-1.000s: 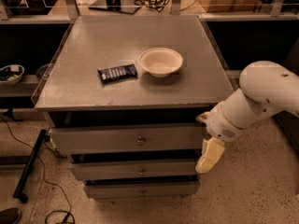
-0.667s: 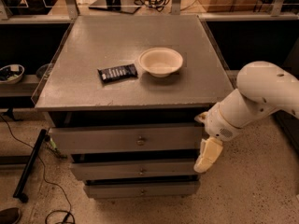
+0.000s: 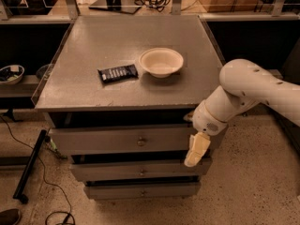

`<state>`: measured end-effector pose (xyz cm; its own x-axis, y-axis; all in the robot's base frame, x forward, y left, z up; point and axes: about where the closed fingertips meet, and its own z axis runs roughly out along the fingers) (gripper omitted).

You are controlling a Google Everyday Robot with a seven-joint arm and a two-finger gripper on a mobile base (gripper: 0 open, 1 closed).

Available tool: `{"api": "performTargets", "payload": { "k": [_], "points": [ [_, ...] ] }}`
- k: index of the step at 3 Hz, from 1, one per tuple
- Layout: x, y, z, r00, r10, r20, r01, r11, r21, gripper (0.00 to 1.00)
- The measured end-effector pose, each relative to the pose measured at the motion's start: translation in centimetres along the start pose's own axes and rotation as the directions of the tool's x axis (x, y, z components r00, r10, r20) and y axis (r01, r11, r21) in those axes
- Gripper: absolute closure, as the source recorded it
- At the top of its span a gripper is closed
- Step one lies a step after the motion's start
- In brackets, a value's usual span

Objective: Open top drawer

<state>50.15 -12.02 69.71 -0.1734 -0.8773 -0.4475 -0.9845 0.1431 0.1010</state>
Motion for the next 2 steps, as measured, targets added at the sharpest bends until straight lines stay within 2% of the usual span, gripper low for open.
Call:
{"api": "performTargets", "payload": {
  "k": [2],
  "points": [
    [0.27, 0.2, 0.46, 1.0, 0.011, 0.007, -0.01, 0.9997, -0.022, 0.0]
  ]
}}
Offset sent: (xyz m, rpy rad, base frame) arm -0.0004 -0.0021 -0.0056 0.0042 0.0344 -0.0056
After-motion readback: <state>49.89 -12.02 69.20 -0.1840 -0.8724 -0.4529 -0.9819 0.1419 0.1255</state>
